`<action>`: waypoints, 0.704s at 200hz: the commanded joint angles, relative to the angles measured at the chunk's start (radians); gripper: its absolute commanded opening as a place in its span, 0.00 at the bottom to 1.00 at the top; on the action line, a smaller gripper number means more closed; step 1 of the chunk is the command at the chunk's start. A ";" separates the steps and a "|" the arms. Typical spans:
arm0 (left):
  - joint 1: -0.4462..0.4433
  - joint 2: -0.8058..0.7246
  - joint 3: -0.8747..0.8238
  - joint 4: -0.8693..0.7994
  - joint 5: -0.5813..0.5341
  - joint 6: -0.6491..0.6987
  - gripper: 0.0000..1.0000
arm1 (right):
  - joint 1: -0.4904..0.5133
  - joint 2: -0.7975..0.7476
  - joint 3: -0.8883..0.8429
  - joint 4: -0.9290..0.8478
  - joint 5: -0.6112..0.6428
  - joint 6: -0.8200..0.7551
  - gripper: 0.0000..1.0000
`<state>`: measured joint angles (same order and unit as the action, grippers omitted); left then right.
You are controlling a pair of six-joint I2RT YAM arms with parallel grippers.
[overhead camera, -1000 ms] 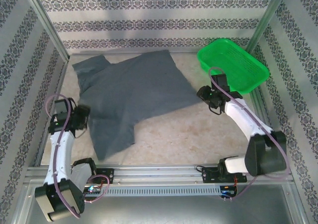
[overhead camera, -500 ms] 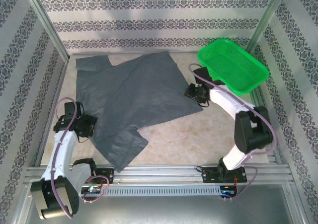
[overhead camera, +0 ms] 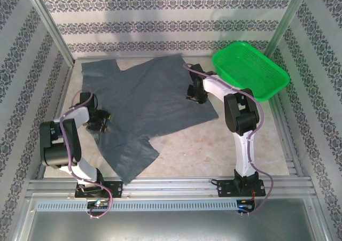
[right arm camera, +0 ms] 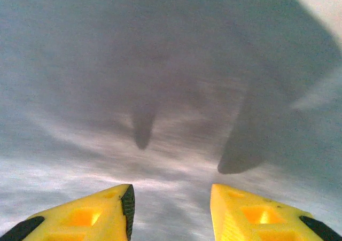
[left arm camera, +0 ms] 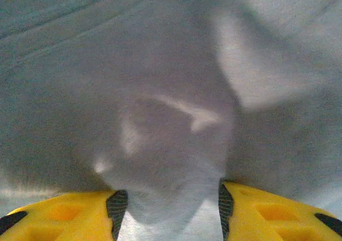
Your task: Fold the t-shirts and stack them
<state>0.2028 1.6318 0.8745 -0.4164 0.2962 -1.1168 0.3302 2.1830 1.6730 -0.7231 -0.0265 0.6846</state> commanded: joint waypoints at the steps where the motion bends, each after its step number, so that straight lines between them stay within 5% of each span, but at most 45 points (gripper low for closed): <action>1: -0.029 0.140 0.077 0.053 0.071 0.071 0.54 | -0.046 -0.016 -0.056 -0.165 0.088 0.025 0.42; 82: -0.149 0.394 0.404 -0.029 0.125 0.150 0.58 | -0.204 -0.216 -0.351 -0.083 0.024 0.095 0.41; 107: -0.150 0.310 0.395 -0.111 0.036 0.181 0.59 | -0.214 -0.222 -0.355 -0.018 -0.109 0.066 0.41; 141: -0.152 0.029 0.285 -0.269 -0.214 0.231 0.74 | -0.155 -0.328 -0.317 -0.038 -0.056 0.019 0.49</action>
<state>0.0540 1.8660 1.2316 -0.4931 0.2901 -0.9459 0.1276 1.9556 1.3300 -0.7673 -0.0742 0.7345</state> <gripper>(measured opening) 0.707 0.462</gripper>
